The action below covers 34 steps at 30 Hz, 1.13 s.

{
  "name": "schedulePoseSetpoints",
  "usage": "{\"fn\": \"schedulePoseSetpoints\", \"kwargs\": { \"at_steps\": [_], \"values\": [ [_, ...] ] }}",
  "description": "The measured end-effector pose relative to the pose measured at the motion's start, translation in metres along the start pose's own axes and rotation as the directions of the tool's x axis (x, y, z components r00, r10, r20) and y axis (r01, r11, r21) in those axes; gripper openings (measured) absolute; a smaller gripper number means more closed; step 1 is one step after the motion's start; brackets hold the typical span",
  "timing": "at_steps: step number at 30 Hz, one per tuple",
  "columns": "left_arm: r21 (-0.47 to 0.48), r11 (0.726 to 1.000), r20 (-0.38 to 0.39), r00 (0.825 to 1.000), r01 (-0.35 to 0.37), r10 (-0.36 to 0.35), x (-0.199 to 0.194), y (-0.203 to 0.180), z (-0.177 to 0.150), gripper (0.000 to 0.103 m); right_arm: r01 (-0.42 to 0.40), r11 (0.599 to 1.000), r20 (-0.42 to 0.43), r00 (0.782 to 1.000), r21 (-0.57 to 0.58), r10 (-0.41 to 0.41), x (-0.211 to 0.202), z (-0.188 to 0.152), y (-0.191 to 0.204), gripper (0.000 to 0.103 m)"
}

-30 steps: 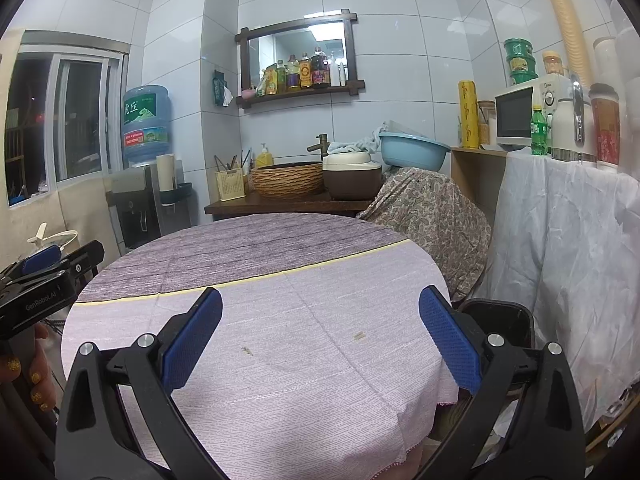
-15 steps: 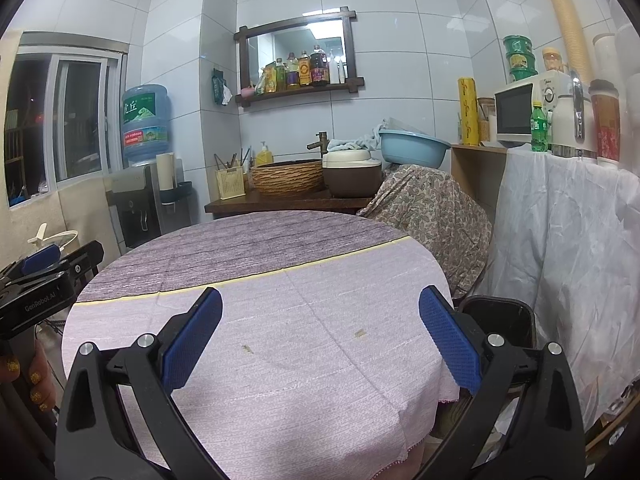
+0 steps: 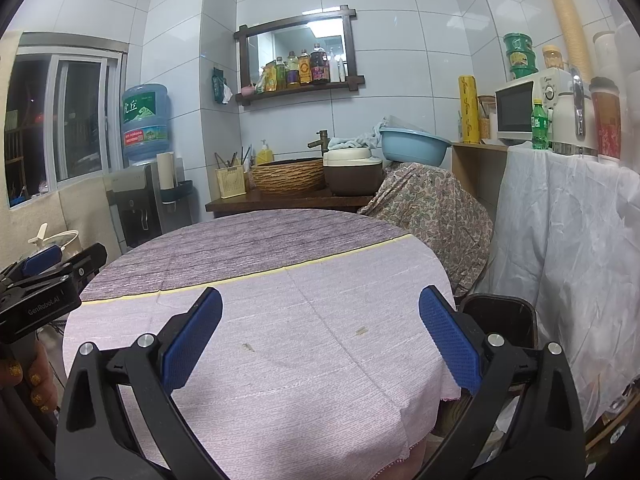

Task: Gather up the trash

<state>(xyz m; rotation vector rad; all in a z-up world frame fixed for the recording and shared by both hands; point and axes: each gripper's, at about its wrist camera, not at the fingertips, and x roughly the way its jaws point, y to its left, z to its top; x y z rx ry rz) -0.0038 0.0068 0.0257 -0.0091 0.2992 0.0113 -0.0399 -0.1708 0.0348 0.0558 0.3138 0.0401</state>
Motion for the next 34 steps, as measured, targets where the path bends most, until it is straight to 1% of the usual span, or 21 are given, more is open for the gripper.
{"fn": "schedulePoseSetpoints", "kwargs": {
  "at_steps": [17, 34],
  "values": [
    [-0.005, 1.000, -0.019, 1.000, 0.011, -0.011, 0.0014, -0.0023, -0.0018, 0.098, -0.002, 1.000, -0.011, 1.000, 0.003, 0.002, 0.0008, -0.0011, 0.0024, 0.097],
    [-0.003, 1.000, -0.036, 0.999, 0.003, -0.003, 0.0048, -0.0026, -0.0035, 0.098, -0.003, 1.000, -0.014, 1.000, 0.005, 0.003, 0.0009, -0.0011, 0.0020, 0.097]
  ]
}}
